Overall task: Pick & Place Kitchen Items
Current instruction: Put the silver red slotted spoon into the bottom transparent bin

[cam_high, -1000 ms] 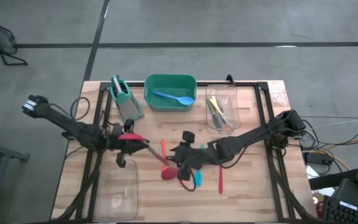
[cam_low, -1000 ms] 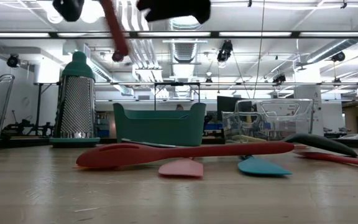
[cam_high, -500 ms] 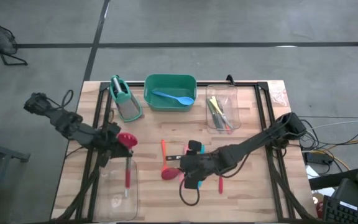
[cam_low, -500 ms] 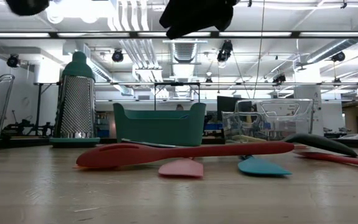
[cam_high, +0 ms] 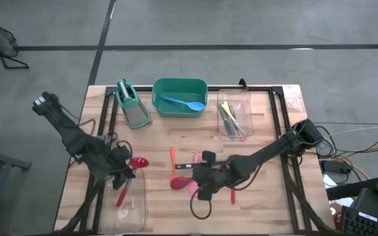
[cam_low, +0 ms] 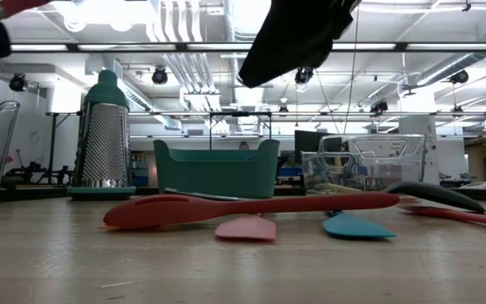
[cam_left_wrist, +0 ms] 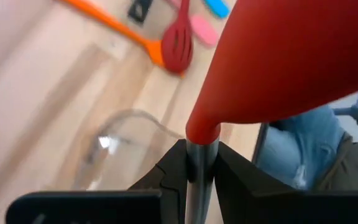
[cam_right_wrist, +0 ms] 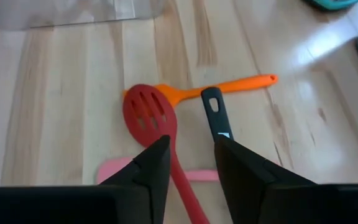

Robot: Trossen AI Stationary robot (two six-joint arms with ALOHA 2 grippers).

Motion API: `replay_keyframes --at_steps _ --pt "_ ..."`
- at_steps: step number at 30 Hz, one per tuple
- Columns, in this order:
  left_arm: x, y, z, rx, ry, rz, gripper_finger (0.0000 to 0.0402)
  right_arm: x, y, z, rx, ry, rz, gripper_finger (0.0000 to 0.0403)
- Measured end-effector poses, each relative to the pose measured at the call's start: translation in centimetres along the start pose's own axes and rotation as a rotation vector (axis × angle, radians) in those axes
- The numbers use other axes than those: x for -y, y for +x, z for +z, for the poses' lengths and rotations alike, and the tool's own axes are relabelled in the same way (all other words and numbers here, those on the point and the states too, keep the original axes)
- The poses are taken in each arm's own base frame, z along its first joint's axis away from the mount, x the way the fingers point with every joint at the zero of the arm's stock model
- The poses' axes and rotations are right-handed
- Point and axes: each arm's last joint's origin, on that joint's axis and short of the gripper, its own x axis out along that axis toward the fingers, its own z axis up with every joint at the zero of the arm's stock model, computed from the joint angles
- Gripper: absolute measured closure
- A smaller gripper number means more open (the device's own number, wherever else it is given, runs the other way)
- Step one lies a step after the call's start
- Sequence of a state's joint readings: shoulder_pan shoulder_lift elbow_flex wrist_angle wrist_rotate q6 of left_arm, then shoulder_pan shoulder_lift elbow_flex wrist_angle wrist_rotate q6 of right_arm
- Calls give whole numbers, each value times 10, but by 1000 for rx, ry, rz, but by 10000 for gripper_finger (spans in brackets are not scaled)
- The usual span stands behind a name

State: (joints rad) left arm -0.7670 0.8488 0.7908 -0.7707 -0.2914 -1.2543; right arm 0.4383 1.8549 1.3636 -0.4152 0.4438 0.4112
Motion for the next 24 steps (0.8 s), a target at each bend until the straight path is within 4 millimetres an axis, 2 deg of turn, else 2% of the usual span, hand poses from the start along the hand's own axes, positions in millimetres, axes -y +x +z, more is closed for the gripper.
replay_keyframes --at_steps 5,11,18,21,24 --pt "6 12 -12 -110 -51 -13 344 0 1 -3 -8 4 -3 305" --pt "12 22 -21 -147 -51 -2 343 0 1 -3 -8 8 -2 325" --pt "8 38 -28 -157 -54 78 321 0 1 -3 -8 22 -2 343" --pt "3 46 -30 -89 -131 119 323 0 1 -3 -8 21 -2 349" --pt "-3 53 -35 -114 -222 141 332 0 1 -3 -8 21 -2 354"
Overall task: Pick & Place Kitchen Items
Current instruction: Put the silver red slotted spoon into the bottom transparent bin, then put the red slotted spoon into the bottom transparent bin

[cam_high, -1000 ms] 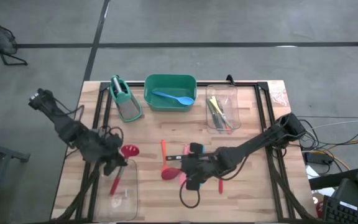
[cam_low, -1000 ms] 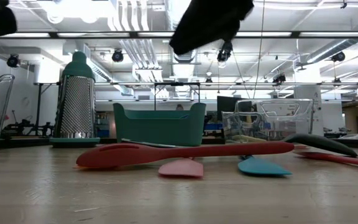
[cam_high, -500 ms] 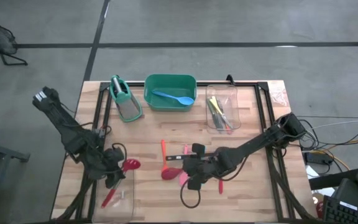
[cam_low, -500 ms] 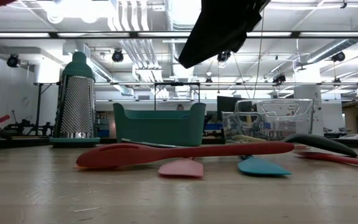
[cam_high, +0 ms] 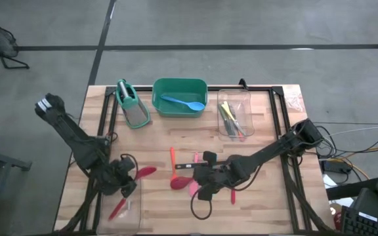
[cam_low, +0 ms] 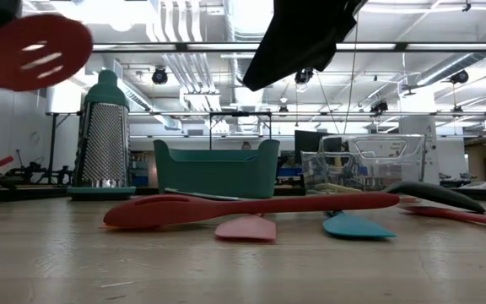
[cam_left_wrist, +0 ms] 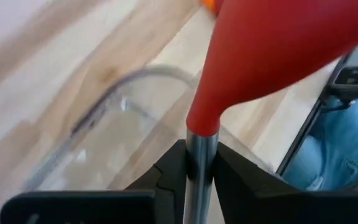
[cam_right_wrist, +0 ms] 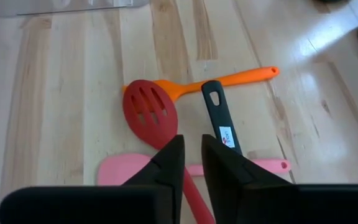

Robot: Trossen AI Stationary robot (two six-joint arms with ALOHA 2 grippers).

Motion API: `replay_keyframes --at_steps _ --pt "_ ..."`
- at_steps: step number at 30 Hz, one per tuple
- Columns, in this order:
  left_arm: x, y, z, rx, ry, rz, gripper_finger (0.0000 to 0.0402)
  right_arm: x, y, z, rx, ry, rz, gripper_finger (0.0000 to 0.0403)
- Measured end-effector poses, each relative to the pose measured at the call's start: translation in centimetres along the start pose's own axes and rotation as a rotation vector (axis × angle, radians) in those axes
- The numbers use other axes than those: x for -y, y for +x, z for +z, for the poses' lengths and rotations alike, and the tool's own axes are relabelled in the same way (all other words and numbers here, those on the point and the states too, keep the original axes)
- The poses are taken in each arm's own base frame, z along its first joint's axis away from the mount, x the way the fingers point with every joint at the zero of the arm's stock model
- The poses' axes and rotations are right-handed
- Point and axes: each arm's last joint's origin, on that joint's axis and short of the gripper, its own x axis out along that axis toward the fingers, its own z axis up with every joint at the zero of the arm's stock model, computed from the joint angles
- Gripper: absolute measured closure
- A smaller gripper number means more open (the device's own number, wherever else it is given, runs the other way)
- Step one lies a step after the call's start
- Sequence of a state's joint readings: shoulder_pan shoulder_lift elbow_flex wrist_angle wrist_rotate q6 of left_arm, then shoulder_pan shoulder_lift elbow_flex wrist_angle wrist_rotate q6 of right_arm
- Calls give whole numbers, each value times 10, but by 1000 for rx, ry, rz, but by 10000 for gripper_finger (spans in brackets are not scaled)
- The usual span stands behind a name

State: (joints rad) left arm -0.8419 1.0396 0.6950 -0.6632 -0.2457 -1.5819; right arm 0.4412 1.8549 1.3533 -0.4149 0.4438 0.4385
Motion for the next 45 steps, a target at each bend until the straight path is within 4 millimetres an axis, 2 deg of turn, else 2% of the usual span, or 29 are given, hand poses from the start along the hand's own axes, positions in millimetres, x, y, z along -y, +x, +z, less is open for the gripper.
replay_keyframes --at_steps 6,13,21,31,38,45 --pt "-4 10 -4 -48 -45 -33 330 1 1 -3 -7 1 -3 360" --pt "-5 11 -4 -22 -43 -41 329 3 7 -14 -39 2 -19 344" --pt "-5 11 -5 -26 -21 -40 295 4 7 -16 -43 19 -22 317" --pt "-6 1 -5 -106 120 -97 228 4 7 -16 -42 27 -21 288" --pt "-3 -5 -3 -78 156 -136 225 4 7 -16 -41 37 -21 270" --pt "8 -22 4 10 225 -235 225 4 7 -17 -47 17 -21 252"
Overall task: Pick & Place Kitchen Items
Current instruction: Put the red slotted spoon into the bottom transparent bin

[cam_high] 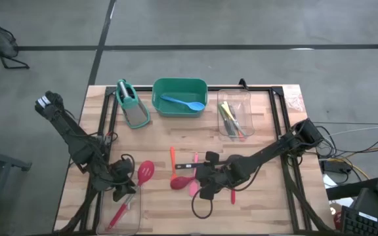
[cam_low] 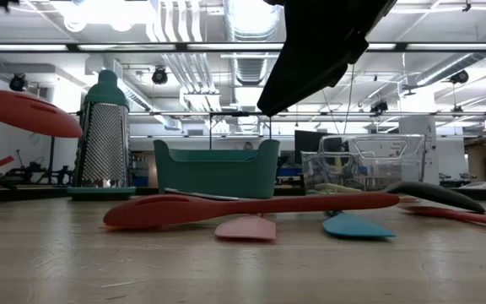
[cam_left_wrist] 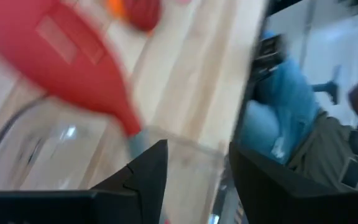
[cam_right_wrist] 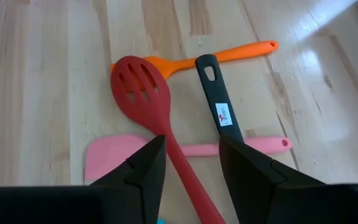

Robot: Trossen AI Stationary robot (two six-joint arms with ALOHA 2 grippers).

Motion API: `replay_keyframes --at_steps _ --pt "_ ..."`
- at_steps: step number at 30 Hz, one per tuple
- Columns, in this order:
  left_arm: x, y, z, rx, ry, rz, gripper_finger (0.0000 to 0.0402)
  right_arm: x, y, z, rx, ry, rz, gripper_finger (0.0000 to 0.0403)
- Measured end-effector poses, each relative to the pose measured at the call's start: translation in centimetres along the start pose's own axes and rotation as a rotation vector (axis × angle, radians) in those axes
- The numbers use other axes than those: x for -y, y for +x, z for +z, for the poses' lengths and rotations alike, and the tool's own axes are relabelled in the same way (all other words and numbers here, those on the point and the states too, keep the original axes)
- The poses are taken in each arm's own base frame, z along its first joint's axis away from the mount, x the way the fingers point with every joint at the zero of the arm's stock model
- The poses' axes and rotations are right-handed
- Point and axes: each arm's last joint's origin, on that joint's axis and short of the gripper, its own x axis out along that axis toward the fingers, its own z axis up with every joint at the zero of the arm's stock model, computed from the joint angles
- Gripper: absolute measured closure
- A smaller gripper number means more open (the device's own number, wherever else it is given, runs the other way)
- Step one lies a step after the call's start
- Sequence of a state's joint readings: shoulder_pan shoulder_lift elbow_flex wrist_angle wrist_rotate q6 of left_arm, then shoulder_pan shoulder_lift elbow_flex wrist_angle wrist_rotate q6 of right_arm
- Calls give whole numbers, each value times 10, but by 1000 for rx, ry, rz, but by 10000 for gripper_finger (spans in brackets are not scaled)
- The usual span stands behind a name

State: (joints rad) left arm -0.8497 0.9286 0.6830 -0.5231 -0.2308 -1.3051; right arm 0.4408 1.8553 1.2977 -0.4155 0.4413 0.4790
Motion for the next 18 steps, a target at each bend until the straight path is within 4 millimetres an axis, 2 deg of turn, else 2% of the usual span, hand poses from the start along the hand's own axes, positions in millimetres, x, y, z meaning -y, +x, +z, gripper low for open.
replay_keyframes --at_steps 3,7,14,18 --pt "8 -6 6 106 108 -58 225 0 0 -1 -13 -39 14 245" --pt "23 -8 15 358 319 -139 225 -1 0 -2 -24 -110 26 237" --pt "38 11 17 692 645 -225 225 0 3 -12 -69 -142 60 240" --pt "40 26 14 861 753 -313 225 1 8 -23 -84 -145 59 253"
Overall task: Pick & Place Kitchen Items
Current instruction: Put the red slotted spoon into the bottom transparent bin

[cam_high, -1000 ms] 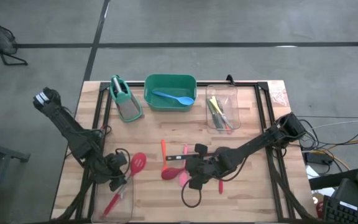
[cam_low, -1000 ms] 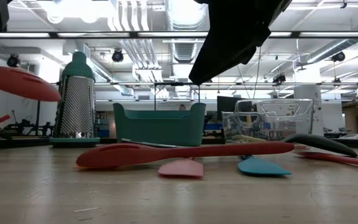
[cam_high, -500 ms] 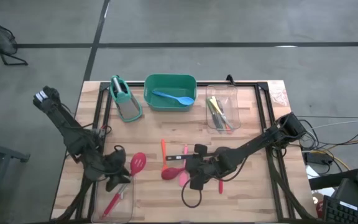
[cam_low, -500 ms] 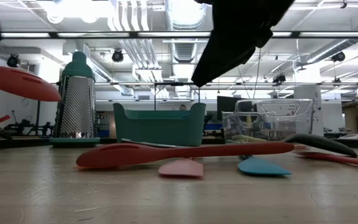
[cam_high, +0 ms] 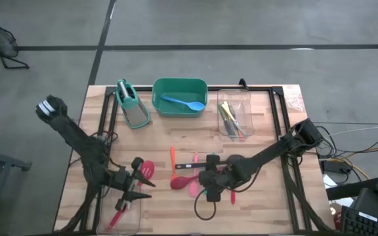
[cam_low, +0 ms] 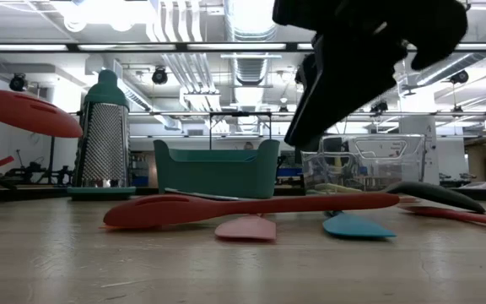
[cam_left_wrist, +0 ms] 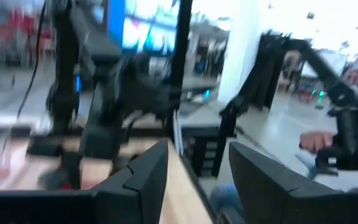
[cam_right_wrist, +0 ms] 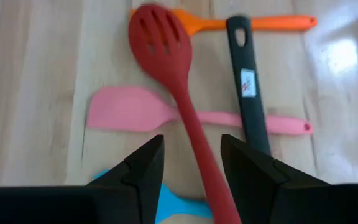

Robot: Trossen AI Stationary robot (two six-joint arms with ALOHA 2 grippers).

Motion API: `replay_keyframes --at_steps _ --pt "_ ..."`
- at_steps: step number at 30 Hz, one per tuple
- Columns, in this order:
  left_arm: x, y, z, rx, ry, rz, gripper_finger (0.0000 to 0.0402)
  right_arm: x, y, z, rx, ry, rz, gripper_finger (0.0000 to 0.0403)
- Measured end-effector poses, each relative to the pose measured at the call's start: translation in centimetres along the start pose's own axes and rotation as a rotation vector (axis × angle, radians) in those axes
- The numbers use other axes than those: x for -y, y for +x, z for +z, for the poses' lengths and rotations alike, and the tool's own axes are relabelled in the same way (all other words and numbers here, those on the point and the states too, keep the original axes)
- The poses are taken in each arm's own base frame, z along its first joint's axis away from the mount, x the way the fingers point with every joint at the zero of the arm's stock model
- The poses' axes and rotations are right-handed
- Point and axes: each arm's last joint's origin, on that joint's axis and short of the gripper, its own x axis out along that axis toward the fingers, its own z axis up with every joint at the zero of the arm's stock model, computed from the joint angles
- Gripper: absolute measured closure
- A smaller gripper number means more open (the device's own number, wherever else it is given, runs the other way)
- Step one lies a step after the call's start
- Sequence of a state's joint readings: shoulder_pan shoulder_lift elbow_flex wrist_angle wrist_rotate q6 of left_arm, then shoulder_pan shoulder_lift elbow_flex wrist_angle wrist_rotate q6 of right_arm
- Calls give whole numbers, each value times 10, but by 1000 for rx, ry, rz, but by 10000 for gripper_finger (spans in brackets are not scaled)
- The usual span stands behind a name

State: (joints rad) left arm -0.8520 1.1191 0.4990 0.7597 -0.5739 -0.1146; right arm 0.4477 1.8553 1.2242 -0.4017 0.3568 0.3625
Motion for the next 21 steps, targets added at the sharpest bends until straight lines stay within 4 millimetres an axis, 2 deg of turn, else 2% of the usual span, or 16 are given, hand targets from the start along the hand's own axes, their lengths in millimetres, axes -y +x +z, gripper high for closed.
replay_keyframes --at_steps 5,11,21 --pt "5 8 -18 100 56 -77 225 1 7 -8 28 -13 9 265" --pt "11 18 -34 64 77 -108 225 2 14 -13 80 -27 23 256" --pt "22 34 -34 68 98 -110 225 18 33 -29 118 17 15 236"
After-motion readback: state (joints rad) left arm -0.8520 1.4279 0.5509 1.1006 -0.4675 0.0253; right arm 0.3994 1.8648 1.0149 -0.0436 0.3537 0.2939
